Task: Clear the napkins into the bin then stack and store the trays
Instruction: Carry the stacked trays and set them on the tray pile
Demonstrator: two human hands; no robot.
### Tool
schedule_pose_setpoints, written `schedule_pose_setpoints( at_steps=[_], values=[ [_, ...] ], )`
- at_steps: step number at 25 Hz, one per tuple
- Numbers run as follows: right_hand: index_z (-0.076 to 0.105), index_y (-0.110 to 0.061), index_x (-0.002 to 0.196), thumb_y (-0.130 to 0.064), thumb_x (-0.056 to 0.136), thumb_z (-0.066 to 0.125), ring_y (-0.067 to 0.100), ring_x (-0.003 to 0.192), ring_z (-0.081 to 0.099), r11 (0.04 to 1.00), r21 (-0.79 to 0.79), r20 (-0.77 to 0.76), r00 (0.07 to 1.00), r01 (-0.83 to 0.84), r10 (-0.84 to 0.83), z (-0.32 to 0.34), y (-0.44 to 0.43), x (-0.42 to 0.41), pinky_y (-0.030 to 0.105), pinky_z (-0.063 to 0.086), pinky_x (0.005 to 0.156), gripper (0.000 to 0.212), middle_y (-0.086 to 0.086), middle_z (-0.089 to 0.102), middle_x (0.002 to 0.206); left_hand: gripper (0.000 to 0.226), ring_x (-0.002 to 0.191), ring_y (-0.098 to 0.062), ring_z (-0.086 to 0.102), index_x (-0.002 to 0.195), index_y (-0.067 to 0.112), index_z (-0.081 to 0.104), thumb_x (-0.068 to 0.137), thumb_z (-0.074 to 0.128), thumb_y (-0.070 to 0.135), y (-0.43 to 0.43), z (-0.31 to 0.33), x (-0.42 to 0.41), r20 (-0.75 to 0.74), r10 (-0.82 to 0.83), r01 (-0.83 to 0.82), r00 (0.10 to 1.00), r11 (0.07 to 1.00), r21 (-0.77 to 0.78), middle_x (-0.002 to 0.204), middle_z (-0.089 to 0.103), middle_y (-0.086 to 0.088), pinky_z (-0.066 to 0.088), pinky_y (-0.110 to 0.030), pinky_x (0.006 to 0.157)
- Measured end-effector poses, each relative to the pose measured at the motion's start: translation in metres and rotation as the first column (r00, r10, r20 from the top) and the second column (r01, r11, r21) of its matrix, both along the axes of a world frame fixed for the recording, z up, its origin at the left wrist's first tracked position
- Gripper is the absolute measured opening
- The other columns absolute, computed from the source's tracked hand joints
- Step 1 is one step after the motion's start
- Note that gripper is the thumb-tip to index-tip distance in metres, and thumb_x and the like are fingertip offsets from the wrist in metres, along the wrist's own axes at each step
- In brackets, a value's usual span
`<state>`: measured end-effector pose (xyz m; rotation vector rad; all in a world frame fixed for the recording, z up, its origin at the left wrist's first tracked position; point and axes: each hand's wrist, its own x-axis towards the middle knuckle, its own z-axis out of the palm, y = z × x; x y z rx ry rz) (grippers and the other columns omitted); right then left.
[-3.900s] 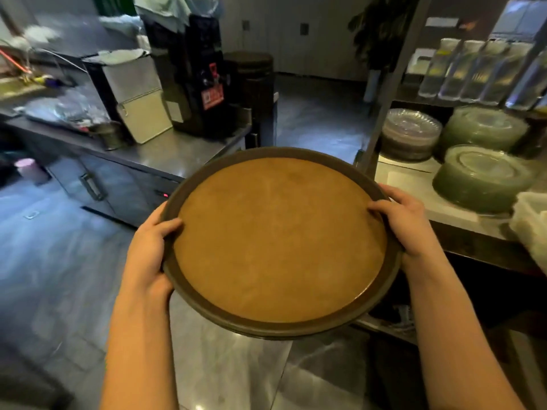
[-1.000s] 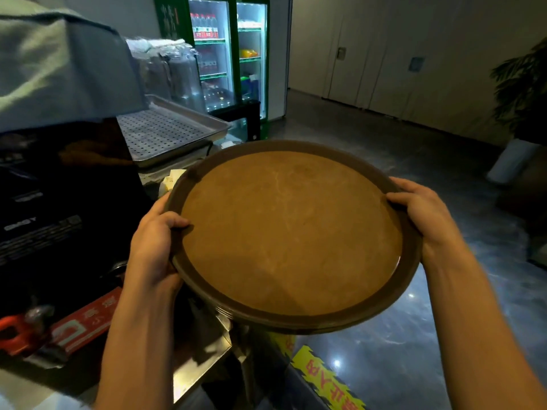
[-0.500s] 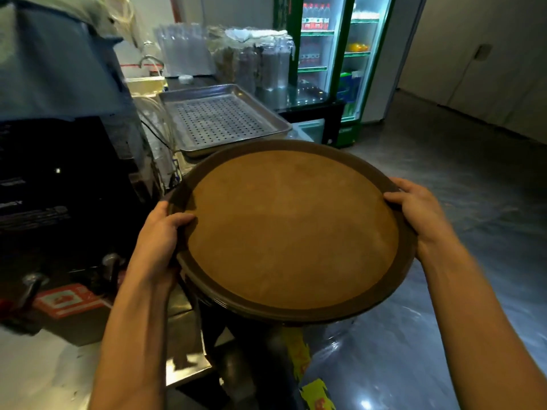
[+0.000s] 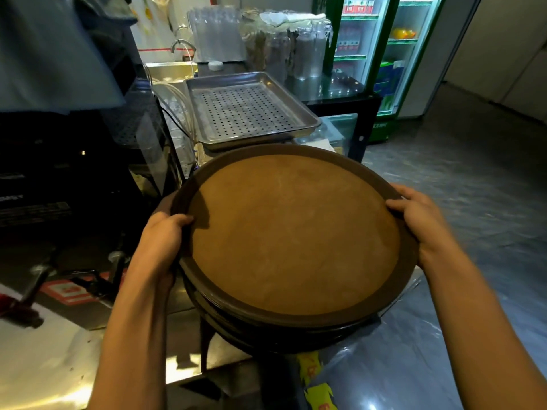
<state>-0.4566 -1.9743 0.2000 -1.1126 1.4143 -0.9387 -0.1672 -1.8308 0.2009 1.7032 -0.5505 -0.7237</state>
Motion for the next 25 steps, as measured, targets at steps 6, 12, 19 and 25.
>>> schedule_pose_setpoints(
  at_steps=[6, 12, 19, 25],
  values=[
    [0.056, -0.023, 0.134, -0.005, 0.099, 0.042, 0.024, 0.091, 0.068, 1.0, 0.009, -0.043, 0.999, -0.022, 0.022, -0.007, -0.002, 0.004, 0.034, 0.053, 0.065, 0.042, 0.009, 0.068, 0.113, 0.032, 0.069, -0.014, 0.059, 0.126, 0.017, 0.054, 0.096, 0.048, 0.007, 0.003, -0.012, 0.0, -0.085, 0.059, -0.057, 0.995, 0.998, 0.021, 0.083, 0.06, 0.0, 0.048, -0.025, 0.052],
    [0.057, -0.021, 0.133, 0.001, 0.098, 0.042, 0.021, 0.093, 0.067, 1.0, -0.024, -0.047, 0.999, -0.015, 0.014, -0.017, -0.001, 0.008, 0.03, 0.052, 0.063, 0.044, 0.008, 0.065, 0.118, 0.048, 0.083, -0.014, 0.061, 0.139, 0.024, 0.048, 0.096, 0.044, 0.003, 0.008, -0.016, 0.005, -0.017, 0.006, -0.006, 1.0, 1.0, -0.016, 0.107, 0.063, -0.004, 0.045, -0.024, 0.059],
    [0.056, -0.024, 0.134, -0.002, 0.098, 0.043, 0.022, 0.099, 0.065, 0.999, -0.028, -0.047, 0.999, -0.015, 0.014, -0.022, -0.002, 0.005, 0.032, 0.053, 0.068, 0.044, 0.007, 0.064, 0.122, 0.052, 0.086, -0.014, 0.06, 0.144, 0.025, 0.043, 0.097, 0.043, 0.003, 0.003, -0.021, 0.007, -0.009, -0.036, 0.036, 0.999, 0.999, -0.017, 0.117, 0.06, -0.006, 0.045, -0.025, 0.061],
    [0.053, -0.024, 0.137, -0.003, 0.099, 0.043, 0.022, 0.1, 0.065, 0.999, -0.031, -0.057, 0.998, -0.042, 0.04, -0.023, -0.003, 0.004, 0.031, 0.053, 0.068, 0.044, 0.006, 0.063, 0.123, 0.052, 0.085, -0.013, 0.059, 0.144, 0.023, 0.043, 0.096, 0.043, 0.002, 0.004, -0.025, 0.01, 0.006, -0.054, 0.054, 0.999, 0.998, -0.034, 0.118, 0.058, -0.007, 0.044, -0.024, 0.06]
  ],
)
